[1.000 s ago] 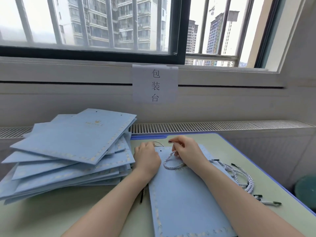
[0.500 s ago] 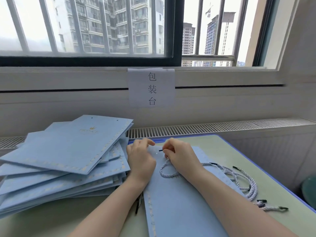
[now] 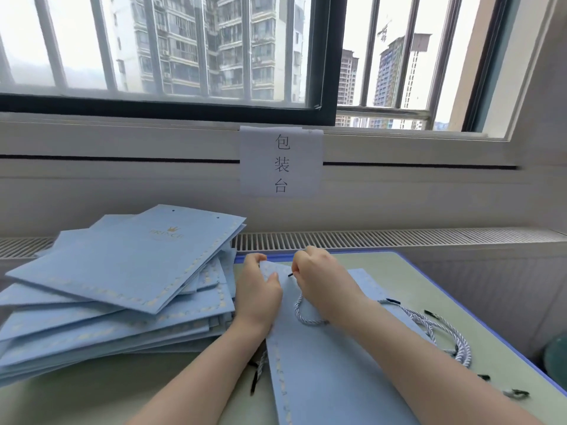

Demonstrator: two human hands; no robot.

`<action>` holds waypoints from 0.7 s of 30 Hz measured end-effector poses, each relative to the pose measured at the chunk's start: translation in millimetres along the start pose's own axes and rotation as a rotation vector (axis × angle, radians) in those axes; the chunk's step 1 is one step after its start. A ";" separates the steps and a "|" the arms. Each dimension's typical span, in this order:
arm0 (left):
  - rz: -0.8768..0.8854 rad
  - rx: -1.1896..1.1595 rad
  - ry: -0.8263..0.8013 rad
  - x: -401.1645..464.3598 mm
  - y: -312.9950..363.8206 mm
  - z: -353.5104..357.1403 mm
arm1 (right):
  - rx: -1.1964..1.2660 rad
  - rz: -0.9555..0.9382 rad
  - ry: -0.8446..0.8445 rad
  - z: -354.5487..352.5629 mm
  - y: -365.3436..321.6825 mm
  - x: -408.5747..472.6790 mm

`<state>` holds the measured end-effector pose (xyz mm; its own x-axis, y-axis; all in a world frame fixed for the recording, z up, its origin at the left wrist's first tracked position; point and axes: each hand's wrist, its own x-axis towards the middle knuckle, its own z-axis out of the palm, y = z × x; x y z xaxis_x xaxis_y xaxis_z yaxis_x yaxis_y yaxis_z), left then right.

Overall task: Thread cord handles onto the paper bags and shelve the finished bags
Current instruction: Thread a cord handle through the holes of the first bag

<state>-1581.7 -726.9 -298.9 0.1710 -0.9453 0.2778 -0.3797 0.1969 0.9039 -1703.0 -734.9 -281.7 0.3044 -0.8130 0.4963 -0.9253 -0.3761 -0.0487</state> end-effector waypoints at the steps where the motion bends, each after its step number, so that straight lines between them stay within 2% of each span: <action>1: 0.019 0.032 -0.015 -0.4 2.2 1.0 | -0.022 -0.037 -0.020 -1.2 0.5 3.3; 4: 0.015 0.254 -0.112 -1.9 13.3 5.6 | -0.074 -0.119 0.007 3.8 3.2 1.6; 8: -0.014 0.836 -0.257 1.7 30.7 7.4 | 0.149 0.037 -0.004 12.5 12.8 -6.3; 10: 0.052 0.980 -0.310 7.6 32.5 8.6 | 0.243 0.080 -0.049 10.3 15.8 -6.3; 12: 0.071 1.002 -0.337 10.4 30.4 9.1 | 0.273 0.104 -0.056 10.5 13.1 -6.3; 15: 0.140 1.031 -0.285 10.9 20.6 7.6 | 0.321 0.092 -0.050 13.1 9.5 -6.2; 18: 0.104 0.943 -0.240 10.1 17.3 5.8 | 0.314 0.032 -0.011 14.8 7.2 -5.4; 21: 0.154 0.917 -0.157 8.8 28.6 5.1 | 0.248 -0.067 0.132 14.5 1.7 -6.0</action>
<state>-1595.6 -730.9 -272.3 -0.0401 -0.9632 0.2657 -0.9667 0.1047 0.2334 -1703.2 -737.2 -297.3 0.3163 -0.7240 0.6130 -0.8157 -0.5375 -0.2139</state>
